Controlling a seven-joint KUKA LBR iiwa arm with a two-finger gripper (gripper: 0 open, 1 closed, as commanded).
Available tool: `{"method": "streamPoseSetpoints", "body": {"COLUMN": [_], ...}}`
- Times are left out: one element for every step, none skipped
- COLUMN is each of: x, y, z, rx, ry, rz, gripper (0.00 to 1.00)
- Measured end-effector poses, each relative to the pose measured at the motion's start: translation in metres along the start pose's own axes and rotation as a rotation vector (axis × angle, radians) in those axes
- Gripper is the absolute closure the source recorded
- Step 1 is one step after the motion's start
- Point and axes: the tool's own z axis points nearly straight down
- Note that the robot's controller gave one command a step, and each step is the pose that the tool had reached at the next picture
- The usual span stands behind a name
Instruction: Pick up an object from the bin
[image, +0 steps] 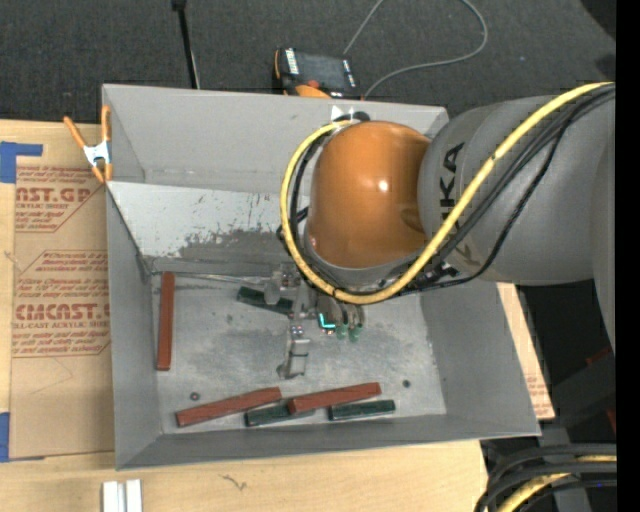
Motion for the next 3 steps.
{"method": "streamPoseSetpoints", "body": {"x": [0.010, 0.009, -0.058], "y": [0.029, 0.029, 0.036], "z": [0.148, 0.144, 0.090], "rx": [0.001, -0.001, 0.001], "ry": [-0.001, -0.006, -0.014], "rz": [-0.221, -0.219, -0.410], "gripper": [0.00, 1.00, 1.00]}}
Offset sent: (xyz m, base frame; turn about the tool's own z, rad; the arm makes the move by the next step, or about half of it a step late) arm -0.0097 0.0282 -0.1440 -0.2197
